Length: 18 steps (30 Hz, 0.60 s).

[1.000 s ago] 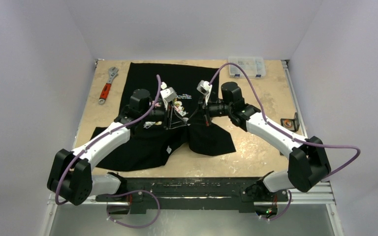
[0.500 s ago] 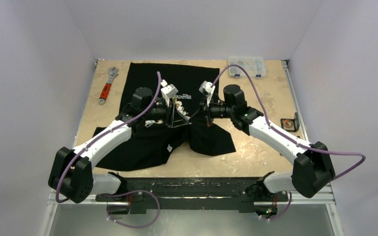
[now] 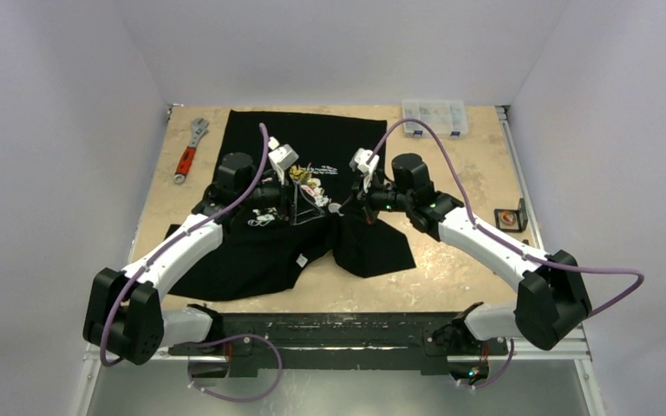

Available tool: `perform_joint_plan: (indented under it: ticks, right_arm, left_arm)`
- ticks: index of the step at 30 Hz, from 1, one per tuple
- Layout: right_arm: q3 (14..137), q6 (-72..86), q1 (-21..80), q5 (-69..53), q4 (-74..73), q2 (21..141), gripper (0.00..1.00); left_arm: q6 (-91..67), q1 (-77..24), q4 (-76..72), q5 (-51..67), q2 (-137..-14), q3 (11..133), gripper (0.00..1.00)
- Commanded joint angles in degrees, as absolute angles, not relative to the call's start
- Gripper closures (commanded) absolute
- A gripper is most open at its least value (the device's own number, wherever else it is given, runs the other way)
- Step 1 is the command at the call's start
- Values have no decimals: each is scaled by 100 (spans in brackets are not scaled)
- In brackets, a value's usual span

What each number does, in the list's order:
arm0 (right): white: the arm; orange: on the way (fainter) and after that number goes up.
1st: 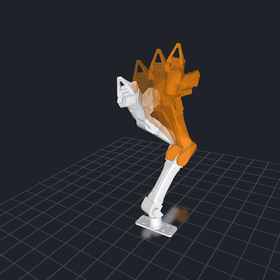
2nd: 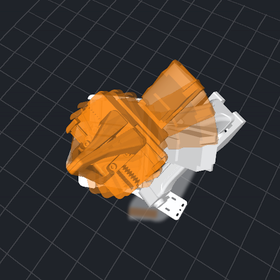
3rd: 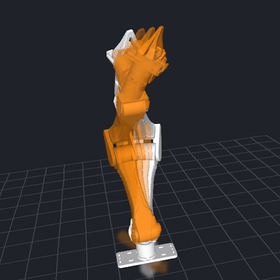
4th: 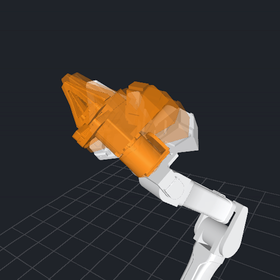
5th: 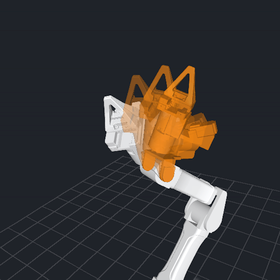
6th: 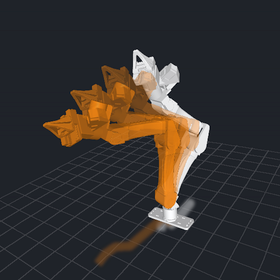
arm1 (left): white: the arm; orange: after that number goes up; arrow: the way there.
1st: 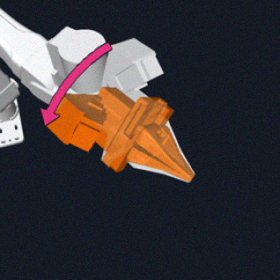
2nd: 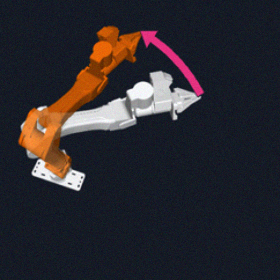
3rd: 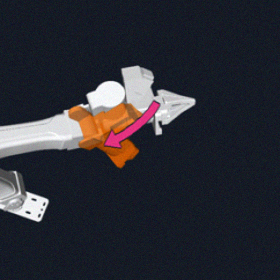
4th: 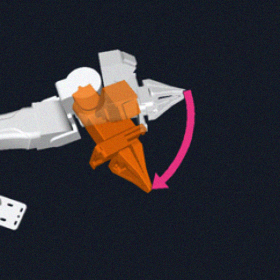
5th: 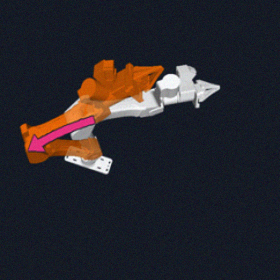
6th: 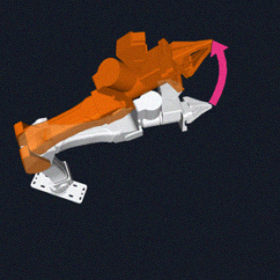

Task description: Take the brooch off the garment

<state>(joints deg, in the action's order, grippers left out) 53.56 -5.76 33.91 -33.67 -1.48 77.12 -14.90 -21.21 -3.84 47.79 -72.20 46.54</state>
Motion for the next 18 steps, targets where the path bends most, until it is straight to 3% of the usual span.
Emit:
perform_joint_plan:
  ticks: [1, 5, 6, 7, 9, 12, 14, 18]
  right_arm:
    - [5063, -1610, 3689, -2495, -39, 7391, 100]
    - [4691, -2299, 4098, -1236, 390, 7339, 100]
    - [4592, -2474, 4161, -958, 550, 7339, 100]
    - [4502, -2583, 4213, -724, 676, 7345, 100]
    - [4311, -2888, 4253, -347, 962, 7383, 100]
    - [4156, -3213, 4263, -26, 1316, 7503, 100]
    - [4093, -3435, 4260, 149, 1493, 7560, 100]
    - [3966, -3931, 4263, 362, 1808, 7702, 100]
  left_arm:
    - [-1176, -1890, -543, 4929, -6877, 4563, 31]
    - [-1085, -1814, -306, 4807, -6652, 4499, 25]
    - [-1055, -1797, -251, 4781, -6600, 4486, 17]
    - [-1024, -1793, -187, 4744, -6560, 4476, 14]
    - [-976, -1785, -64, 4678, -6505, 4481, 13]
    - [-920, -1776, -9, 4568, -6449, 4495, 12]
    - [-879, -1769, 170, 4524, -6434, 4499, 1]
    - [-801, -1767, 221, 4492, -6454, 4542, 0]
